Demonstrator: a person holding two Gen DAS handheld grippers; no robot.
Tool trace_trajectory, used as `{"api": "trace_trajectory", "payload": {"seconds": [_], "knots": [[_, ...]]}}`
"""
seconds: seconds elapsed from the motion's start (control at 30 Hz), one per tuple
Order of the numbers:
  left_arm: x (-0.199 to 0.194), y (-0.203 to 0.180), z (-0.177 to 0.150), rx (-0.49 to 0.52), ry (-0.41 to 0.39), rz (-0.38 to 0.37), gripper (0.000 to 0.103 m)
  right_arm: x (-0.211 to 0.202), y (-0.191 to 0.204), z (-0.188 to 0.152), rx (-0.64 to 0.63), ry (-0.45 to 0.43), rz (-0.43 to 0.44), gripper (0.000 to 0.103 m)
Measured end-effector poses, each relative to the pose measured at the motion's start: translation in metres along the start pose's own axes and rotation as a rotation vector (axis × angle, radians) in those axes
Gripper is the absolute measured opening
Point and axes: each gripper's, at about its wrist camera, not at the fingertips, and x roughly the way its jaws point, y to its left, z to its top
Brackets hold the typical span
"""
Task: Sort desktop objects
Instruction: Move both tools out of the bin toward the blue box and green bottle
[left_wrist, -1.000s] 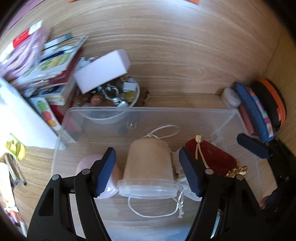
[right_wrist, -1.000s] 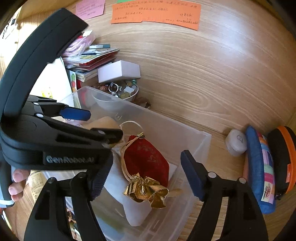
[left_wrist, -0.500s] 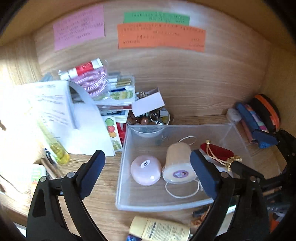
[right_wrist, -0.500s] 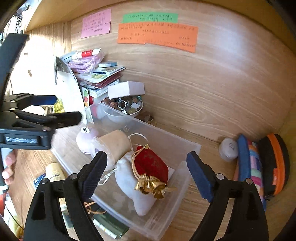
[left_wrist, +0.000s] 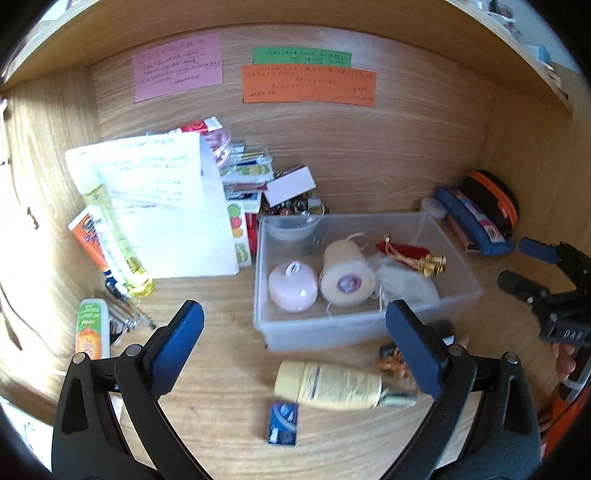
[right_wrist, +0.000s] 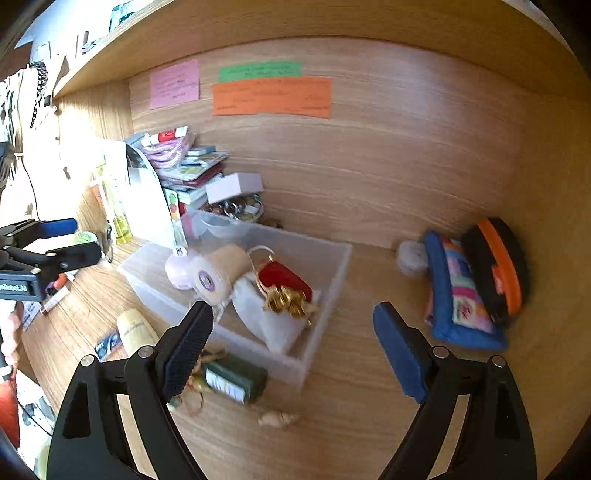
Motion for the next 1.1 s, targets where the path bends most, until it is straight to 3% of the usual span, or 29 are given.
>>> {"api": "trace_trajectory", "payload": {"seconds": [0.23,0.4,0.63,0.87,0.93,1.0,1.1], "knots": [[0.012,0.009,-0.034,-0.017,0.073,-0.013,0.101,-0.012,0.001,-0.029,0.012,0.015,-0.015,0.087],[0.031,0.012,-0.063,0.006,0.144,0.025,0.101,-0.006,0.015,-0.051,-0.014,0.050,-0.002,0.087],[0.041,0.019,-0.088,-0.008,0.193,-0.004,0.101,0.017,0.041,-0.072,-0.069,0.086,0.000,0.087],[0.055,0.021,-0.106,0.048,0.248,0.003,0.101,0.047,0.045,-0.073,-0.023,0.167,0.051,0.085],[0.058,0.021,-0.109,0.053,0.259,-0.004,0.101,0.054,0.045,-0.073,-0.012,0.184,0.057,0.083],[0.061,0.021,-0.111,0.059,0.271,-0.001,0.101,0.061,0.049,-0.072,-0.024,0.200,0.048,0.073],[0.061,0.022,-0.112,0.059,0.269,-0.004,0.100,0.067,0.052,-0.071,-0.034,0.215,0.035,0.071]]}}
